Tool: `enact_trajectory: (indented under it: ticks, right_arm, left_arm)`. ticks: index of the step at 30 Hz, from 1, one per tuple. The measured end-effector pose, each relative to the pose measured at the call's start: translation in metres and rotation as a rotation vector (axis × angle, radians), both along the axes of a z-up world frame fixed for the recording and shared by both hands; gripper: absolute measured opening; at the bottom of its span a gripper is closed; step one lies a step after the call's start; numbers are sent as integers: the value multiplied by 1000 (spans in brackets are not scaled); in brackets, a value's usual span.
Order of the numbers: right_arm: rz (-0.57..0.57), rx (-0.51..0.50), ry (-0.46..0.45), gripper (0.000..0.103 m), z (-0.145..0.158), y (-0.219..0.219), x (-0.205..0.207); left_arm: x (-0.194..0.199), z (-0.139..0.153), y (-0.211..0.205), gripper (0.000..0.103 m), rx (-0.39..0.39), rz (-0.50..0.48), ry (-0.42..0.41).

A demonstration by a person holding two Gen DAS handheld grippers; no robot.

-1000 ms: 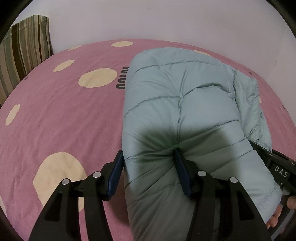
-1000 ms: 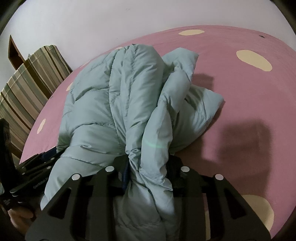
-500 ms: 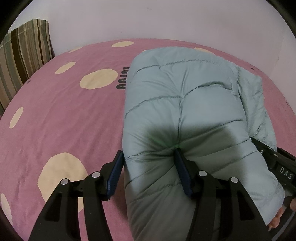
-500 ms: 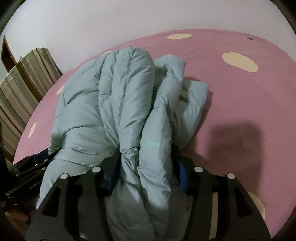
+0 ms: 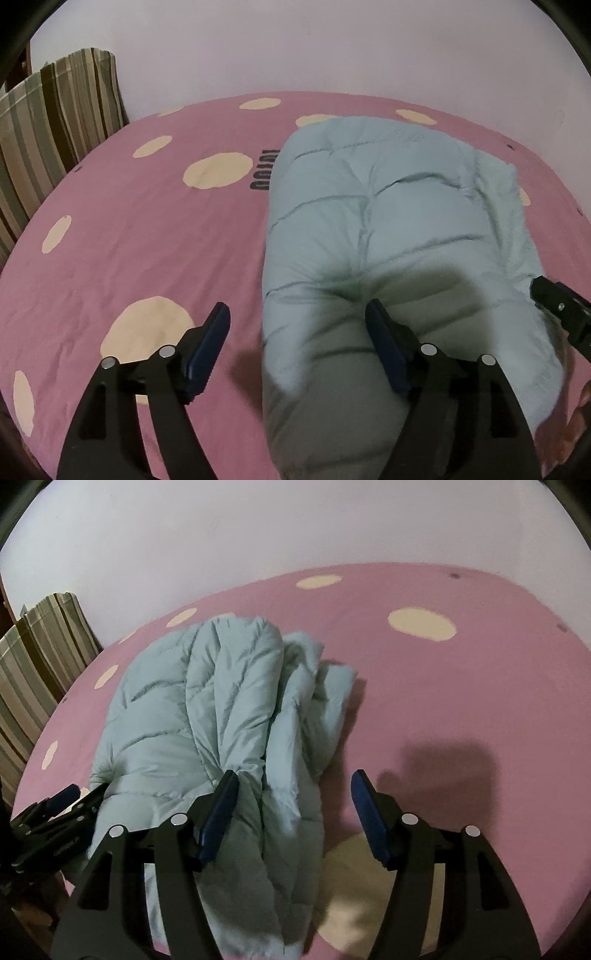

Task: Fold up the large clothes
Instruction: 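Open the right tool and pull both tools back from the jacket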

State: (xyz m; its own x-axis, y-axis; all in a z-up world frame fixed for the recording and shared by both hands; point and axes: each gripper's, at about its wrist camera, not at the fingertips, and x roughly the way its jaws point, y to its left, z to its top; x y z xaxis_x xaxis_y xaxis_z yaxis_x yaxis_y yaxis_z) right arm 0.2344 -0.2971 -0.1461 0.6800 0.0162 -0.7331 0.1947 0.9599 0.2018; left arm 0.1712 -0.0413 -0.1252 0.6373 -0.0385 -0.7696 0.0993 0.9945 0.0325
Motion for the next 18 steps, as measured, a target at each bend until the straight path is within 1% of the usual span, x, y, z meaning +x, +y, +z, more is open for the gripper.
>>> enact_trajectory:
  ticks: [2,5,8,11,18]
  right_arm:
    - [-13,-38,-22,73,11,4,-10]
    - [-15,-79,-52,75,25,11,-24]
    - [-12,-125,-70,80,35,20,-35]
    - [-8,-161,-87,81,44,27,-45]
    - [0,-193,-126,84,64,40,-68]
  left_arm:
    - [-9,7,0,77,-10,-7,-18]
    - [-23,19,-2,78,-9,-7,-55]
    - [-38,32,-3,79,-13,-4,-90]
    - [-51,42,-1,82,-23,7,-114]
    - [-79,65,8,82,-24,32,-162]
